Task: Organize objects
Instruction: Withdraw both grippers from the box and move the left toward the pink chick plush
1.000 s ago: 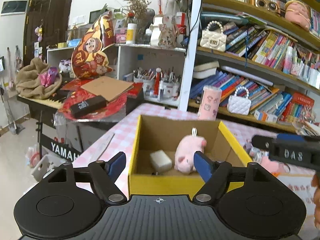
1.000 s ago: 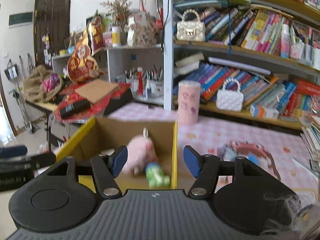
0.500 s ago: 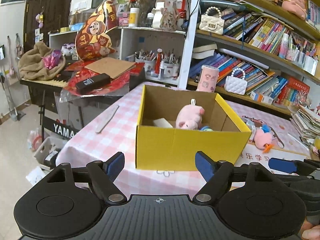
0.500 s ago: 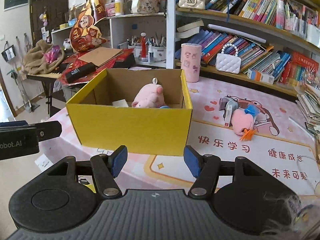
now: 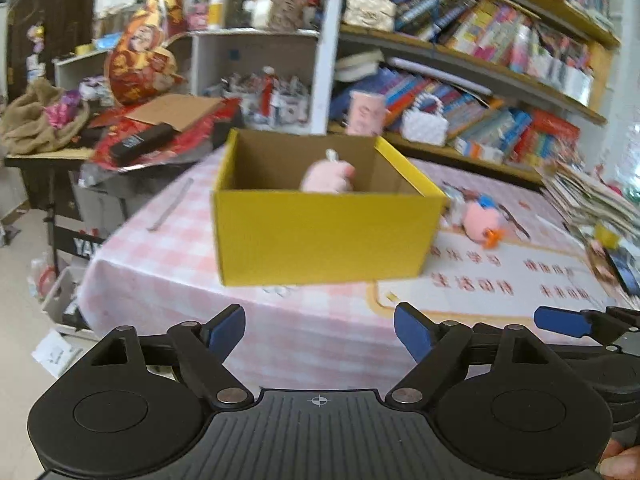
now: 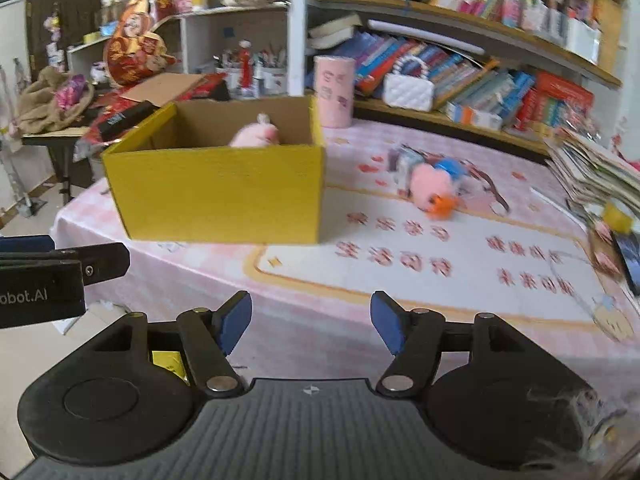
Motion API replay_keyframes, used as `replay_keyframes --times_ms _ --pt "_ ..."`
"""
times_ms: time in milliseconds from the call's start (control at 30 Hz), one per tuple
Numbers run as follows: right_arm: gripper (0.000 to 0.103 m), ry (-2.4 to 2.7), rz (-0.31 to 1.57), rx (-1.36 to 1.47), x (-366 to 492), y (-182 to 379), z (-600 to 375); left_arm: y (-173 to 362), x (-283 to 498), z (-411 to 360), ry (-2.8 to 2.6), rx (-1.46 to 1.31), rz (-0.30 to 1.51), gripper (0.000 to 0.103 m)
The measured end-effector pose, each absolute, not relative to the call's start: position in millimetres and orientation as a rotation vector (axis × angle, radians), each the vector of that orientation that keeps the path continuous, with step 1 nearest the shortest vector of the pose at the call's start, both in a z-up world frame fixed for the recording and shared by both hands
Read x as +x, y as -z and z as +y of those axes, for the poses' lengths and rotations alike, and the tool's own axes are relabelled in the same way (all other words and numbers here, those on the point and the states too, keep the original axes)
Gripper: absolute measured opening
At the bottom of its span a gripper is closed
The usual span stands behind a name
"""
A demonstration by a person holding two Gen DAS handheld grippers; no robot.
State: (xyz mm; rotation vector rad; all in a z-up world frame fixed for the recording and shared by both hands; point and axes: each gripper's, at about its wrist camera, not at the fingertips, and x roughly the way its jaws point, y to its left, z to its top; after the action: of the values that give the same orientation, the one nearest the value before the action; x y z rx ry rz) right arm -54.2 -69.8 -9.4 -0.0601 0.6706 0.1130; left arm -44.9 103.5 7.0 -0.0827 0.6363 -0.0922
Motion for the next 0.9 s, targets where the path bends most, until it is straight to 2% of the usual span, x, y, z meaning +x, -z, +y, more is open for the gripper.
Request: replay_keyframes --times_ms 433,900 --pt "0.066 0.073 0.711 0.019 -57.4 17.9 -134.7 1.2 -18.3 41.9 0.257 -0.023 0.679 0.085" --pt "0.069 0.178 0.721 0.08 -15.7 14.3 -225.6 -5.9 35.8 -52.0 0.369 0.042 0.691 0.087"
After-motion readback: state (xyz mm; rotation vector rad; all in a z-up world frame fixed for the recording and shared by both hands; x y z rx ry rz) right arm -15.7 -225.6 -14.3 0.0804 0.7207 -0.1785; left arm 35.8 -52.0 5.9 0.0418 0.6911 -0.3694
